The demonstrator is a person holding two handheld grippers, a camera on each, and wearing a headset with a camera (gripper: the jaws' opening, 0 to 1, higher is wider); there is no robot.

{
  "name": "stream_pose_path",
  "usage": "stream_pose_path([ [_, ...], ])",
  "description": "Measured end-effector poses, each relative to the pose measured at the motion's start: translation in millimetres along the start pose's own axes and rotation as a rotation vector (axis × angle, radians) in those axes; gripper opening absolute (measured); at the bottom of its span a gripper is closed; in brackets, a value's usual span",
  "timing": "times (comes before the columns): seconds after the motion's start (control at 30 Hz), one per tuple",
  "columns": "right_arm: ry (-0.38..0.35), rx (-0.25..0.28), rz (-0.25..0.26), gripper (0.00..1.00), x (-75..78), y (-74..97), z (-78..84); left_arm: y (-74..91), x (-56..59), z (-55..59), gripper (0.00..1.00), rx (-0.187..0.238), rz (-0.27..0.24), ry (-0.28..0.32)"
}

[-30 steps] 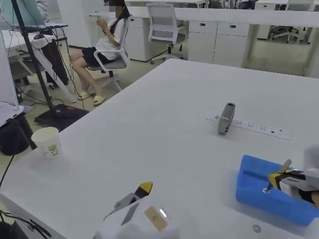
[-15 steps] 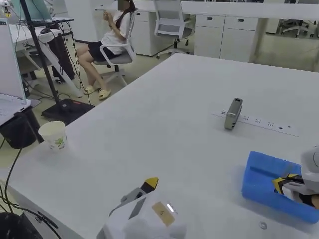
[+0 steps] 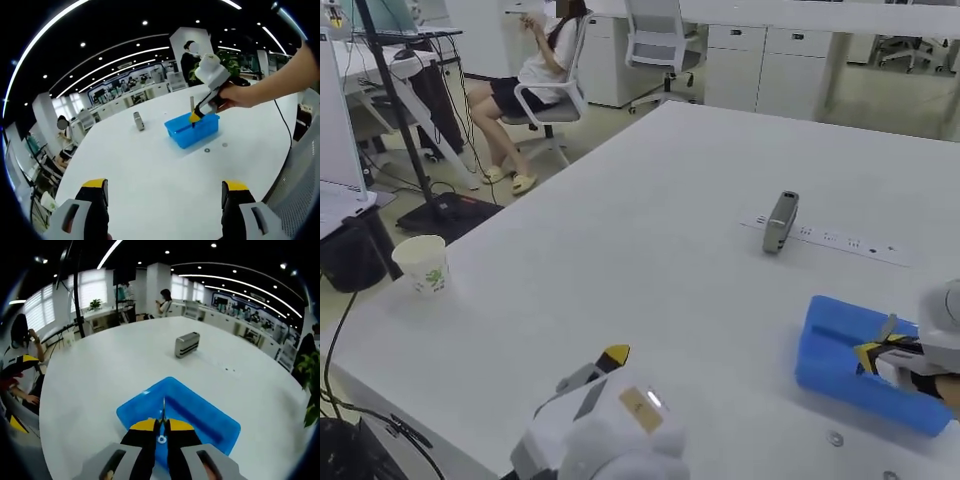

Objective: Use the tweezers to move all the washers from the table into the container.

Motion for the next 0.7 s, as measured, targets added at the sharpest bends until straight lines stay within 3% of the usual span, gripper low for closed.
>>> stream_pose_path([
  [0.33, -0.061, 0.141, -0.069, 0.03, -17.2, 35.0, -23.8, 1.0, 0.7, -0.7, 0.96, 0.007, 0.006, -0.001],
  [0.53, -0.047, 0.148, -0.123, 0.03, -36.1, 43.4, -21.4, 1.0, 1.9, 0.6, 0.96, 0.001, 0.009, -0.006],
  [0.7, -0.005, 0.116, -0.128, 0.03, -47.3, 40.0, -9.5, 0.9, 1.5, 0.7, 0.96, 0.005, 0.003, -0.002],
])
Point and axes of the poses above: the centre of the closed fingertips' face, and the gripper's own axes: y roughly backward along the fingers, x roughly to its right, z roughly out of its underside, the point moved 5 cm from there along y, roughly backward along the fingers, and after that the axes turned 7 degrees about -z, right-handed, at the moved point
